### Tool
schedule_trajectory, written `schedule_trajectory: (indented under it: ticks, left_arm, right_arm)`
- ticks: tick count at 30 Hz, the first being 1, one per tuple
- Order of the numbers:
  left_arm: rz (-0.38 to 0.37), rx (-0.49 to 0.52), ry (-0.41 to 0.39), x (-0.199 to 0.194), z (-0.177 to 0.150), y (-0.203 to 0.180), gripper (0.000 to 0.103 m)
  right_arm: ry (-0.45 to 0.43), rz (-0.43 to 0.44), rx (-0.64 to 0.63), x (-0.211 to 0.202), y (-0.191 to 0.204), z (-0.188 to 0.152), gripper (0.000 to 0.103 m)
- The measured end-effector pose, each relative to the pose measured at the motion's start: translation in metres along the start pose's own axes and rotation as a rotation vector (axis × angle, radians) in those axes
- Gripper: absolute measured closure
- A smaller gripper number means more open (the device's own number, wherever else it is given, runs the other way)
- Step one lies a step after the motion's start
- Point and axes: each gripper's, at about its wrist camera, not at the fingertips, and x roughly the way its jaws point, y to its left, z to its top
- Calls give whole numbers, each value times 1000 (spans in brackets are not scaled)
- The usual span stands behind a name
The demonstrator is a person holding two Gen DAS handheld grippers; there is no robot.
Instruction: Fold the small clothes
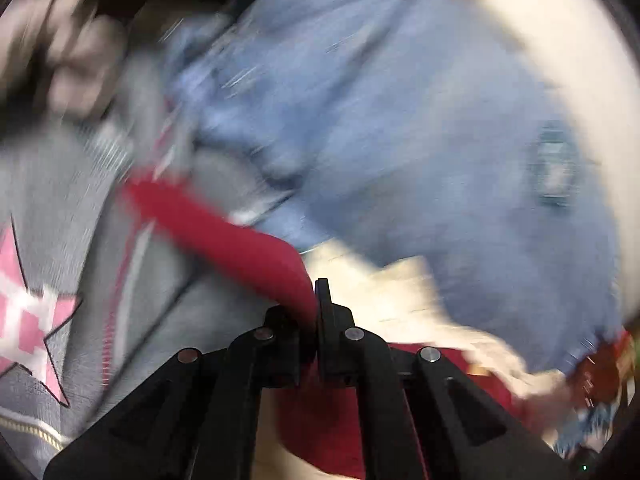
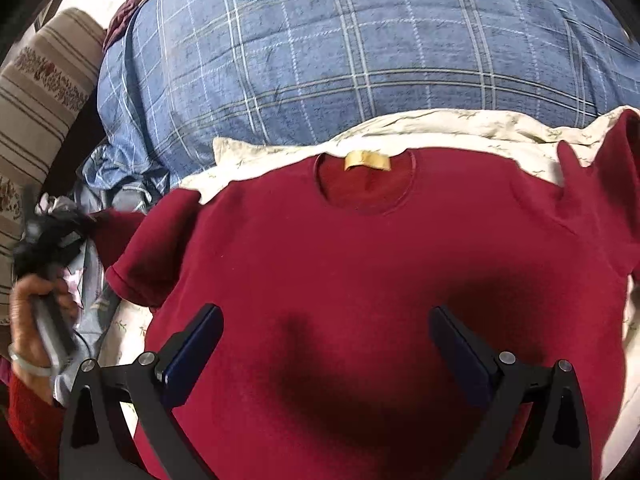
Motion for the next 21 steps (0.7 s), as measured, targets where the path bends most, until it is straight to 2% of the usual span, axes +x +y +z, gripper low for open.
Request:
schedule_trajectory:
  ticks: [3,5,8,11,12,13,14,15,16,17,19,21]
  left_arm:
    - [-155,105,-11,-27,-9,-55,100]
    - [-243,170,19,-33,-23,-91,100]
    - [-352,260,122,-15,-60,-143,100]
    - [-390,336,229,16,-108,-182,99]
    - [-401,364,276,29,-126,-192,96]
    - [-404,400,328,41,-145,-201,92]
    - [-398,431,358,40,-160,-207,75]
    - [-379,476,386,41,-174,-213,55]
    - [-379,501,394,30,-181,-215,49]
    - [-391,523,397,32,-181,-217,47]
    - [-415,552,387,9,-176,-216,42]
    - [-398,550,365,-8,-158,-210,24]
  right_arm:
    - [-26,-25,13,-11,-13,5,0]
    - [-38,-44,37,-18,-27,9,0]
    - [-61,-85,77,-31,-51,13,0]
    - [-72,-123,118,-40,-74,16,0]
    - [-72,-136,133,-42,-82,16,0]
    - [-70,-143,143,-43,-87,16,0]
    - [-66,-152,157,-45,-94,16,0]
    - [-66,-154,166,-47,-100,15,0]
    - [-68,-155,172,-49,-105,14,0]
    - [-69,-157,178,-50,-108,15,0]
    - [-72,-151,181,-49,-111,17,0]
    - [-74,-135,170,-48,-109,19,0]
